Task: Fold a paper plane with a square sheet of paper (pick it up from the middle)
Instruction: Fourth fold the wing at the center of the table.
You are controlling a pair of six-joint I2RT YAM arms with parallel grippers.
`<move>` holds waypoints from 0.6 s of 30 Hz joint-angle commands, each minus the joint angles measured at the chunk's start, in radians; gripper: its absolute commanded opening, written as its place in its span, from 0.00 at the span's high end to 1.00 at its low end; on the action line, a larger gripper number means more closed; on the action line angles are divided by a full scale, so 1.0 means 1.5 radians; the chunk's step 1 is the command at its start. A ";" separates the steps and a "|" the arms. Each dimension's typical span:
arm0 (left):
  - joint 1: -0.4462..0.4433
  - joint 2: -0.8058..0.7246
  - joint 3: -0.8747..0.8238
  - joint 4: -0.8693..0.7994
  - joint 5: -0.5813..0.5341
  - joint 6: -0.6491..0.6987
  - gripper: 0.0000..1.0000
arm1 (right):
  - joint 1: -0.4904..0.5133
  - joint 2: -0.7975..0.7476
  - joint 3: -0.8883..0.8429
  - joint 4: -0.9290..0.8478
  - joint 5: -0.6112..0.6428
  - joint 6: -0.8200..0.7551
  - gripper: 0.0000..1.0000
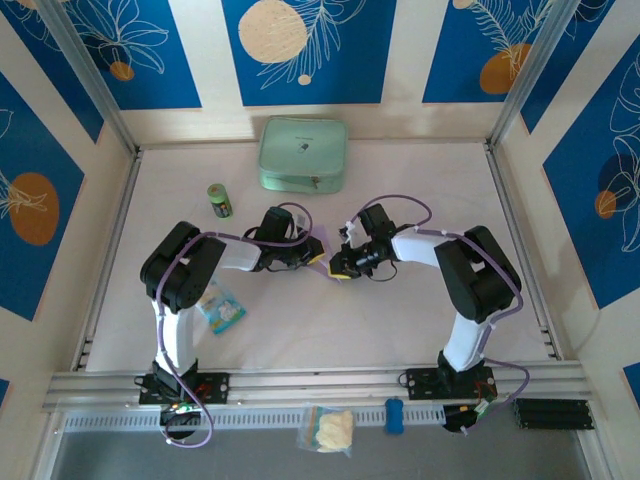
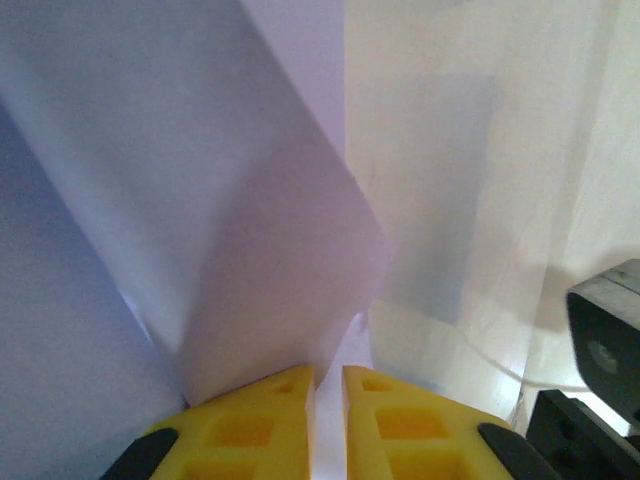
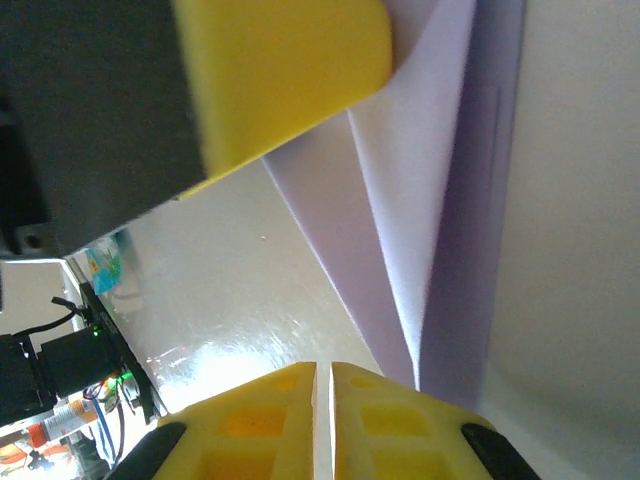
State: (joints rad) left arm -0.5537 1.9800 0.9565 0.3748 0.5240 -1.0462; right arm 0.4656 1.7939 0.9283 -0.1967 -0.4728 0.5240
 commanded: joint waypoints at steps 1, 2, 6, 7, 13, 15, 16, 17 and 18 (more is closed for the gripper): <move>0.001 0.013 0.007 -0.012 0.006 -0.007 0.84 | 0.001 0.015 0.013 -0.018 -0.001 -0.007 0.89; 0.001 0.013 0.007 -0.012 0.006 -0.007 0.84 | 0.001 0.016 0.013 -0.019 0.002 -0.008 0.89; 0.002 0.017 0.007 -0.013 0.006 -0.010 0.84 | 0.001 0.025 0.012 -0.018 0.003 -0.010 0.89; 0.001 0.018 0.007 -0.014 0.006 -0.009 0.84 | 0.001 0.028 0.012 -0.019 0.004 -0.009 0.89; 0.001 0.019 0.007 -0.020 0.004 -0.008 0.84 | 0.000 0.036 0.012 -0.019 0.009 -0.007 0.89; 0.001 0.020 0.007 -0.021 0.003 -0.010 0.84 | 0.000 0.037 0.011 -0.019 0.010 -0.008 0.89; 0.002 0.018 0.008 -0.021 0.002 -0.011 0.84 | -0.001 0.038 0.011 -0.019 0.012 -0.006 0.89; 0.002 0.018 0.009 -0.022 0.002 -0.010 0.84 | -0.001 0.039 0.012 -0.020 0.014 -0.006 0.89; 0.001 0.018 0.010 -0.026 0.001 -0.010 0.84 | -0.002 0.039 0.011 -0.020 0.015 -0.006 0.89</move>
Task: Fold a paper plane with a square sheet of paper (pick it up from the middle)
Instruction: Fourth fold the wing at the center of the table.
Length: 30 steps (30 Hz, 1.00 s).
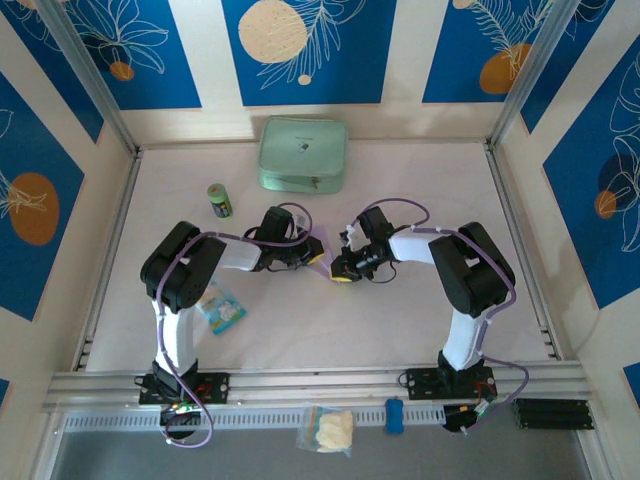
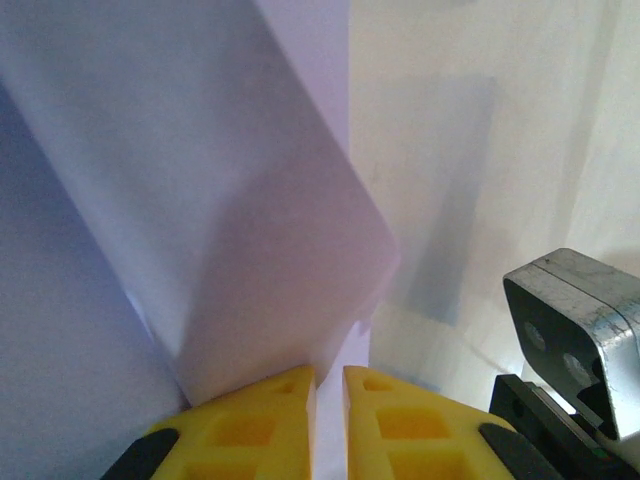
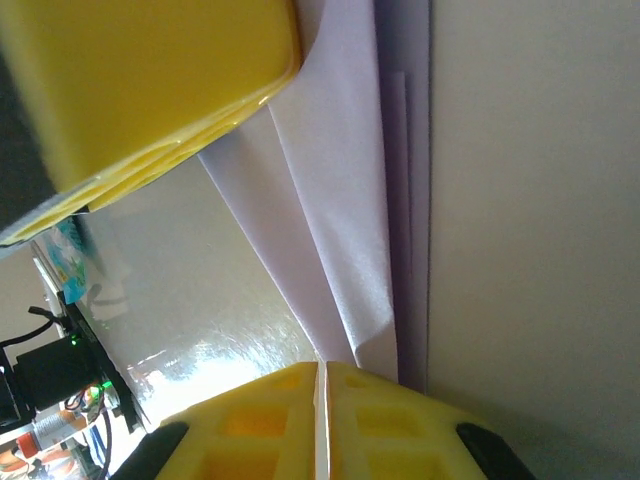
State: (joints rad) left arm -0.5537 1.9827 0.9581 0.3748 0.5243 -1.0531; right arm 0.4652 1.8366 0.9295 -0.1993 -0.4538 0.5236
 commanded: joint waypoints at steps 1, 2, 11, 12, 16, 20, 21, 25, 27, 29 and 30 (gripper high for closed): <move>0.002 0.015 0.010 -0.030 -0.001 -0.004 0.84 | -0.001 0.011 0.010 -0.018 0.004 -0.006 0.89; 0.001 0.016 0.011 -0.032 -0.002 -0.003 0.84 | -0.001 0.012 0.010 -0.018 0.005 -0.005 0.89; 0.001 0.021 0.013 -0.037 -0.001 -0.003 0.83 | -0.001 0.018 0.012 -0.021 0.004 -0.007 0.89; 0.002 0.021 0.013 -0.038 -0.001 -0.004 0.83 | -0.001 0.020 0.012 -0.021 0.004 -0.008 0.89; 0.001 0.022 0.014 -0.040 0.000 -0.003 0.83 | -0.001 0.025 0.012 -0.024 0.008 -0.008 0.89; 0.001 0.024 0.015 -0.042 -0.002 -0.004 0.83 | -0.001 0.031 0.010 -0.027 0.012 -0.010 0.89; 0.002 0.025 0.014 -0.043 -0.002 -0.003 0.83 | -0.002 0.033 0.011 -0.030 0.014 -0.011 0.89; 0.002 0.026 0.019 -0.051 -0.003 0.000 0.83 | -0.002 0.038 0.010 -0.043 0.022 -0.016 0.90; 0.001 0.026 0.022 -0.059 -0.003 0.003 0.83 | -0.003 0.040 0.010 -0.057 0.028 -0.022 0.90; 0.003 0.026 0.025 -0.065 -0.006 0.006 0.83 | -0.004 0.043 0.010 -0.073 0.032 -0.028 0.90; 0.003 0.026 0.027 -0.069 -0.006 0.009 0.83 | -0.004 0.043 0.010 -0.082 0.034 -0.030 0.90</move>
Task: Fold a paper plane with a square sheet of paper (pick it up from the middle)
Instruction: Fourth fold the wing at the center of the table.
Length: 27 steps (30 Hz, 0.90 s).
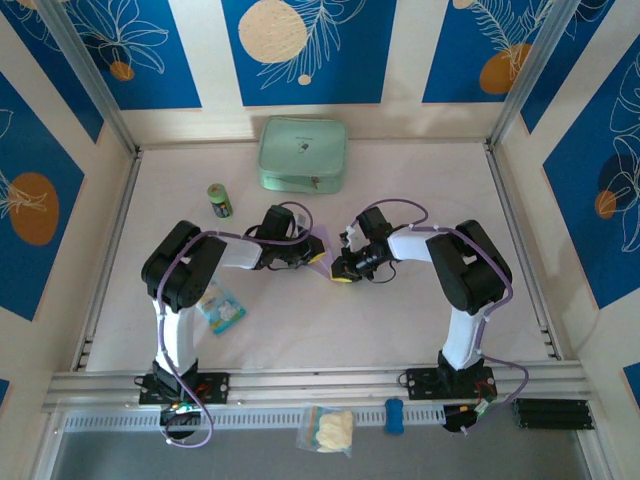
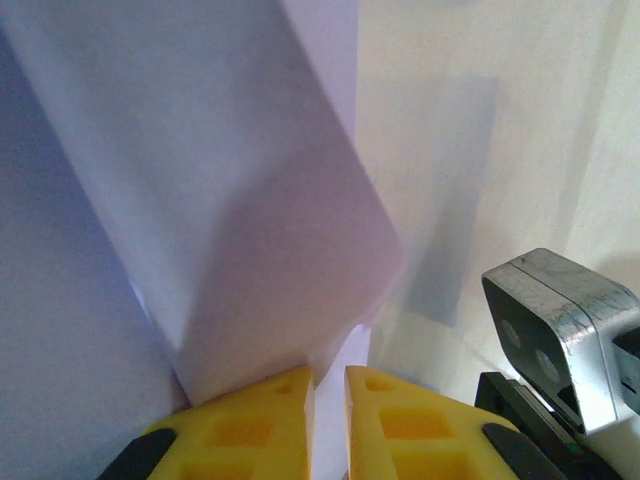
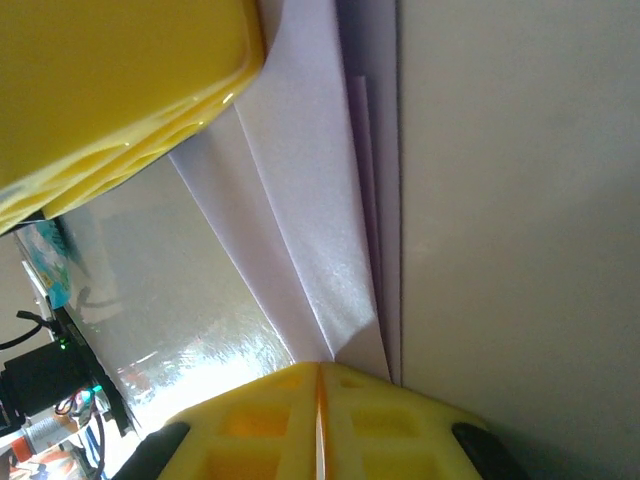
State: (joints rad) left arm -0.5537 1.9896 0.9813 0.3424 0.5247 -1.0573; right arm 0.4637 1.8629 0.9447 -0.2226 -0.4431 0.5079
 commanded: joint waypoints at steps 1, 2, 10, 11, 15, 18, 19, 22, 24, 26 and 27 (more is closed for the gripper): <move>0.003 0.020 0.013 -0.051 -0.008 0.014 0.83 | -0.005 0.027 0.000 -0.073 0.027 -0.024 0.90; 0.004 0.020 0.016 -0.056 -0.010 0.018 0.83 | -0.004 0.029 0.000 -0.081 0.025 -0.027 0.90; 0.016 0.022 0.030 -0.094 -0.022 0.046 0.83 | -0.006 0.038 0.004 -0.123 0.042 -0.040 0.91; 0.017 0.022 0.031 -0.096 -0.023 0.048 0.83 | -0.006 0.039 0.005 -0.126 0.045 -0.040 0.91; 0.021 0.026 0.035 -0.108 -0.026 0.057 0.83 | -0.007 0.043 0.007 -0.139 0.055 -0.041 0.93; 0.024 0.027 0.036 -0.118 -0.031 0.063 0.83 | -0.007 0.048 0.010 -0.149 0.065 -0.039 0.94; 0.027 0.028 0.036 -0.120 -0.033 0.064 0.83 | -0.007 0.049 0.010 -0.152 0.068 -0.038 0.94; 0.029 0.029 0.035 -0.123 -0.034 0.065 0.83 | -0.007 0.051 0.012 -0.164 0.076 -0.038 0.94; 0.031 0.032 0.039 -0.126 -0.033 0.068 0.83 | -0.008 0.054 0.014 -0.170 0.079 -0.037 0.94; 0.033 0.037 0.044 -0.131 -0.032 0.074 0.83 | -0.008 0.056 0.015 -0.174 0.079 -0.036 0.94; 0.035 0.040 0.048 -0.134 -0.031 0.077 0.83 | -0.008 0.056 0.016 -0.174 0.080 -0.035 0.94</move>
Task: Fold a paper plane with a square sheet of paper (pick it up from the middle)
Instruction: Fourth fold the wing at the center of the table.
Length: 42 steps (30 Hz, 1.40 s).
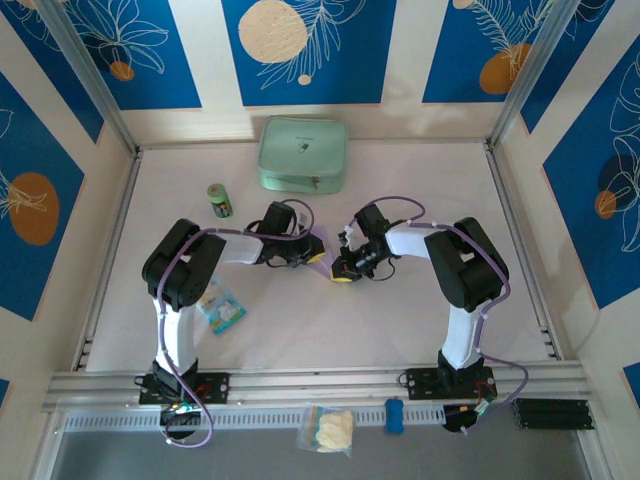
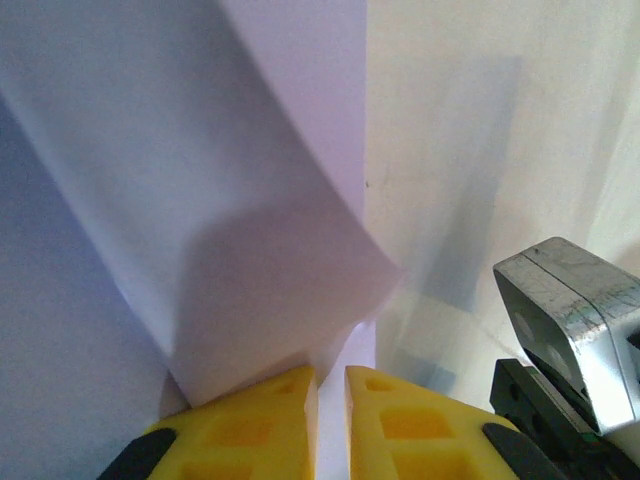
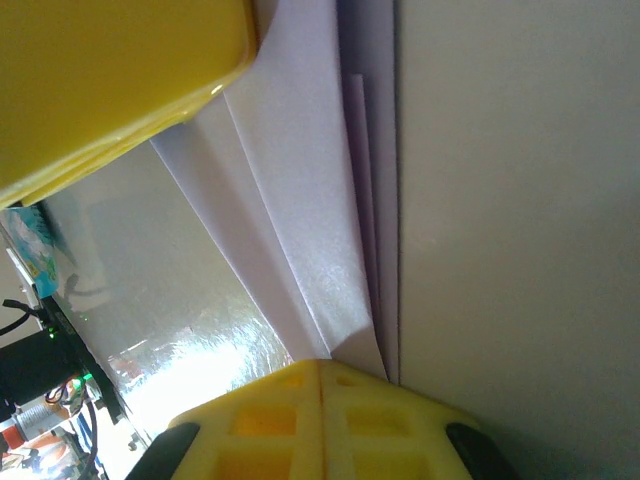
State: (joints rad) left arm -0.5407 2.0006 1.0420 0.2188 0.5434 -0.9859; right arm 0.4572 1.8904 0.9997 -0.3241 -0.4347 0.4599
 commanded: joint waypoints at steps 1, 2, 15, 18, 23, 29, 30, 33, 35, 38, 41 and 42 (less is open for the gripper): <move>0.028 0.035 0.012 -0.055 -0.041 0.034 0.83 | -0.004 0.039 -0.021 -0.109 0.076 -0.003 0.94; 0.030 0.036 0.015 -0.058 -0.041 0.038 0.83 | -0.004 0.040 -0.021 -0.111 0.076 -0.004 0.94; 0.065 0.046 0.075 -0.162 -0.074 0.122 0.81 | -0.004 0.041 -0.021 -0.128 0.095 -0.008 0.95; 0.075 0.054 0.096 -0.186 -0.086 0.144 0.81 | -0.004 0.039 -0.023 -0.127 0.095 -0.007 0.95; 0.092 0.070 0.117 -0.207 -0.093 0.165 0.81 | -0.004 0.038 -0.024 -0.128 0.098 -0.007 0.95; 0.108 0.082 0.142 -0.235 -0.111 0.190 0.81 | -0.004 0.037 -0.025 -0.128 0.100 -0.005 0.95; 0.110 0.086 0.148 -0.240 -0.112 0.196 0.81 | -0.004 0.038 -0.025 -0.128 0.100 -0.005 0.95; 0.115 0.094 0.167 -0.263 -0.122 0.213 0.81 | -0.005 0.038 -0.026 -0.128 0.100 -0.005 0.95; 0.119 0.099 0.179 -0.276 -0.132 0.223 0.81 | -0.005 0.037 -0.026 -0.128 0.102 -0.004 0.95; 0.127 0.104 0.195 -0.291 -0.141 0.237 0.81 | -0.006 0.037 -0.027 -0.126 0.102 -0.002 0.95; 0.133 0.107 0.218 -0.309 -0.148 0.249 0.81 | -0.006 0.036 -0.028 -0.126 0.102 -0.002 0.95; 0.135 0.107 0.229 -0.319 -0.151 0.255 0.81 | -0.006 0.035 -0.028 -0.125 0.102 -0.002 0.95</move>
State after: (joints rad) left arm -0.4145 2.1105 1.3514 -0.2123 0.5236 -0.6735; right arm 0.4572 1.8957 1.0107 -0.3443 -0.4290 0.4599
